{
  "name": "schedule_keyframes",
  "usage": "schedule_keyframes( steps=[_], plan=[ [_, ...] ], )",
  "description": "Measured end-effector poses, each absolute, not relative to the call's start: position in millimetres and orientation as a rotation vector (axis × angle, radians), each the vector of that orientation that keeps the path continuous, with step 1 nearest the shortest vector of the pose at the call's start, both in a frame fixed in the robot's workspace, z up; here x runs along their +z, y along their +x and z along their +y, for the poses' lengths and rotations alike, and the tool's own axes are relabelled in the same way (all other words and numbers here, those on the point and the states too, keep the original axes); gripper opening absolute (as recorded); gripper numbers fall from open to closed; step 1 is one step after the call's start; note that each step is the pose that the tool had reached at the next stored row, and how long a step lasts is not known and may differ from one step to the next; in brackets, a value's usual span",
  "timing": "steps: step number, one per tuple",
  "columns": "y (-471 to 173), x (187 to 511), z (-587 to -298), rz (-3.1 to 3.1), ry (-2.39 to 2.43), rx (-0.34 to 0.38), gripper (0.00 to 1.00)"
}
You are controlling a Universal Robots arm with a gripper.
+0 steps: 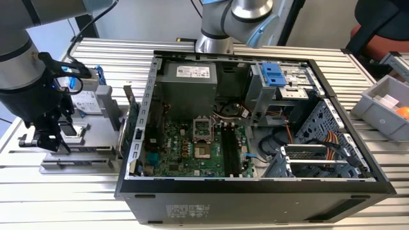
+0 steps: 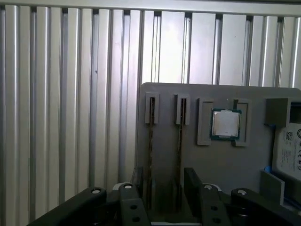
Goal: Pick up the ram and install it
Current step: 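Pick up the ram and move it above insertion slot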
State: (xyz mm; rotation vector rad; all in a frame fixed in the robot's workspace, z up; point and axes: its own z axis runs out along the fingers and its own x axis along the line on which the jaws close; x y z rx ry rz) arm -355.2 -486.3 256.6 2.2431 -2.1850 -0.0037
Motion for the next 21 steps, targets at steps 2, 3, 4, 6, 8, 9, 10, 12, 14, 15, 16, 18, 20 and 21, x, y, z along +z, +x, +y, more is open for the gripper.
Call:
schedule_keyframes(
  steps=[2, 3, 4, 6, 8, 9, 10, 12, 14, 15, 16, 18, 20, 21],
  plan=[
    [-355, 253, -486, -2.185, 2.243, -0.004, 1.0],
    [-355, 252, -486, -2.186, 2.243, -0.004, 1.0],
    [-355, 250, -486, -2.186, 2.242, -0.004, 1.0],
    [-355, 247, -486, -2.186, 2.242, -0.004, 1.0],
    [-355, 244, -486, -2.187, 2.241, -0.004, 1.0],
    [-355, 243, -487, -2.188, 2.24, -0.004, 1.0],
    [-355, 241, -487, -2.189, 2.24, -0.004, 1.0],
    [-355, 239, -487, -2.189, 2.239, -0.004, 1.0],
    [-355, 237, -488, -2.19, 2.238, -0.004, 1.0],
    [-355, 236, -488, -2.19, 2.238, -0.003, 1.0],
    [-355, 235, -488, -2.19, 2.237, -0.003, 1.0],
    [-355, 233, -488, -2.19, 2.236, -0.001, 1.0],
    [-355, 231, -488, -2.19, 2.235, 0.0, 1.0],
    [-355, 230, -488, -2.19, 2.234, 0.001, 1.0]
  ],
)
